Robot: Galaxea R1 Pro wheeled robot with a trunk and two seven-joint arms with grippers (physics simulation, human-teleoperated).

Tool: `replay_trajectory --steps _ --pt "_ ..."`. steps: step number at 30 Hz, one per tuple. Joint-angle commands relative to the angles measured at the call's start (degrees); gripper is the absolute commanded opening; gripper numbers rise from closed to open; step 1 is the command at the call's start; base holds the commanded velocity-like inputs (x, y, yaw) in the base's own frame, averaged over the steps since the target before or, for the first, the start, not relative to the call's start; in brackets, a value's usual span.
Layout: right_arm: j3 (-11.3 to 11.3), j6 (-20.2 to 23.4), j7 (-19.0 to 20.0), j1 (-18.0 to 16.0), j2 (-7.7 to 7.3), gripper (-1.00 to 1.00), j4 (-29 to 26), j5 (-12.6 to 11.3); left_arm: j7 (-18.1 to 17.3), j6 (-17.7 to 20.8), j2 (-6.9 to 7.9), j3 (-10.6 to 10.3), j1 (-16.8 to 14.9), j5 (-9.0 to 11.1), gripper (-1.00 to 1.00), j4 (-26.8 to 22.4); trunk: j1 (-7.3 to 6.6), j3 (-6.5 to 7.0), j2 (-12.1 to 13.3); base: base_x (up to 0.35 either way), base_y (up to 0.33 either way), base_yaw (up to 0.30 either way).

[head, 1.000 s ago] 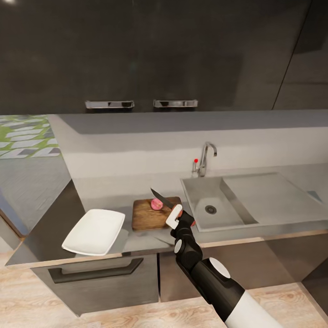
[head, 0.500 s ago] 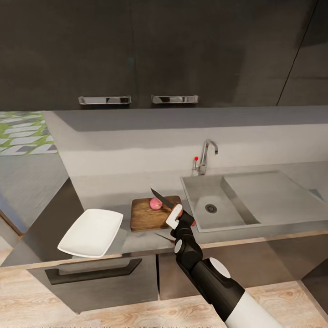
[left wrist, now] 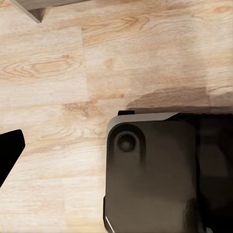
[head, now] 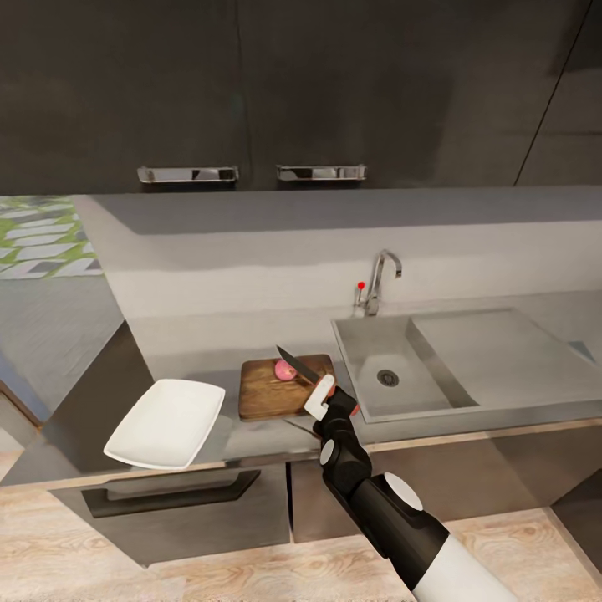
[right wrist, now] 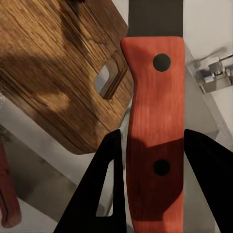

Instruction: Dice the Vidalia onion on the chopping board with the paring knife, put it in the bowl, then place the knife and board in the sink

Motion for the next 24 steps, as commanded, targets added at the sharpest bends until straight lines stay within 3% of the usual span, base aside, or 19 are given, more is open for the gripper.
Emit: replay_trajectory --steps 1,24 --pt "0.1 0.3 -0.3 -0.1 -0.01 -1.00 0.0 -0.1 0.4 -0.2 0.09 -0.4 0.0 0.6 1.00 -0.1 0.03 -0.20 -0.1 0.000 0.000 0.000" --pt "0.1 0.4 -0.2 -0.1 0.00 -1.00 0.0 -0.1 0.4 -0.2 0.09 -0.4 0.0 0.6 1.00 -0.1 0.03 -2.34 -0.1 0.000 0.000 0.000"
